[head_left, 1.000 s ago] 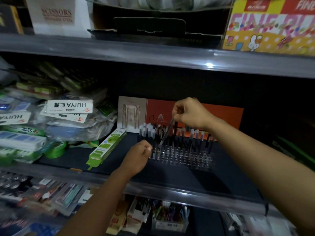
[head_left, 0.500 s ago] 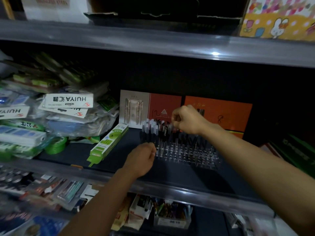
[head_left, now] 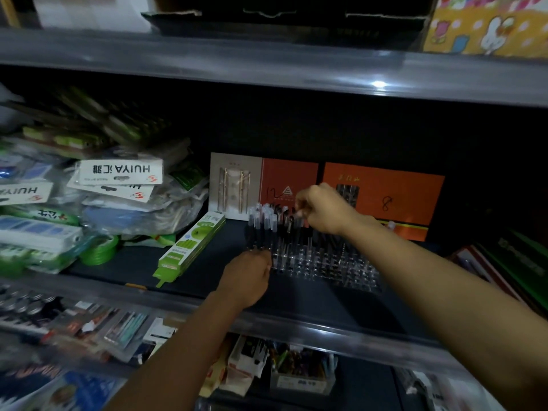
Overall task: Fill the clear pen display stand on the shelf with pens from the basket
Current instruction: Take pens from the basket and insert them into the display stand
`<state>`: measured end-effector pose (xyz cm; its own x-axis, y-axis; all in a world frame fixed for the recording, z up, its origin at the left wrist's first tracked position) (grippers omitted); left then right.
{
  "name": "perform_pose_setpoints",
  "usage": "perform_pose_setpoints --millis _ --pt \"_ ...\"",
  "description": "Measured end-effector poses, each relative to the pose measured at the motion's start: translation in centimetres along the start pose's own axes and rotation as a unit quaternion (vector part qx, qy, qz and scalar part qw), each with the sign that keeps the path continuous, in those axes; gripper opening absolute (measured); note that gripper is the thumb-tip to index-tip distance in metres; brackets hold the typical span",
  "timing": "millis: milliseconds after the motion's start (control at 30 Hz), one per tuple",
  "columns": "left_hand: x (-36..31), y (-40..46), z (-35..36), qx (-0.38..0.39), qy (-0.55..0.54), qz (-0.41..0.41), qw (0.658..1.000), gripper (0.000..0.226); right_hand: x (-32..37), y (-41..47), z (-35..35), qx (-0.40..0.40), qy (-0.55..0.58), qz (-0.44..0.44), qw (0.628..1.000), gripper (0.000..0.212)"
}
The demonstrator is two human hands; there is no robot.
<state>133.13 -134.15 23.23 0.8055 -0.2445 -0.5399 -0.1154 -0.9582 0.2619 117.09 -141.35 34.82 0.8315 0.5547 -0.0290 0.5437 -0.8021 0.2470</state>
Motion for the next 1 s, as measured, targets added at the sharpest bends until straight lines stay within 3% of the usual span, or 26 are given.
perform_pose_setpoints --millis 300,533,733,1000 --pt "-0.2 -0.3 -0.4 -0.005 0.016 -0.001 1.000 0.012 0.8 -0.8 1.2 0.023 -0.011 0.000 1.000 0.024" --pt "-1.0 -0.9 -1.3 -0.008 0.034 -0.002 0.999 0.009 0.7 -1.9 1.3 -0.008 -0.031 0.002 0.999 0.034" --pt "-1.6 -1.8 -2.3 -0.016 0.050 0.009 0.999 0.009 3.4 -6.2 2.0 -0.035 -0.057 -0.019 0.998 0.010" --pt "-1.1 -6.6 -4.7 -0.017 0.147 0.019 0.989 0.011 8.3 -9.6 5.3 -0.025 -0.032 -0.056 0.998 0.014"
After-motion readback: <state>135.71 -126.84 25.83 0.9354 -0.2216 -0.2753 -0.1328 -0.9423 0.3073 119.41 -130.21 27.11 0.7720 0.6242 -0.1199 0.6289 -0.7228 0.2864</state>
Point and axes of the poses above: each hand's wrist, its own y-axis towards the middle knuckle, its own z-axis out of the palm, x = y × z, the point moved 1 cm from there along y, towards the middle knuckle, and after that the axes turned 14 degrees about -y, right-handed, at the moved point
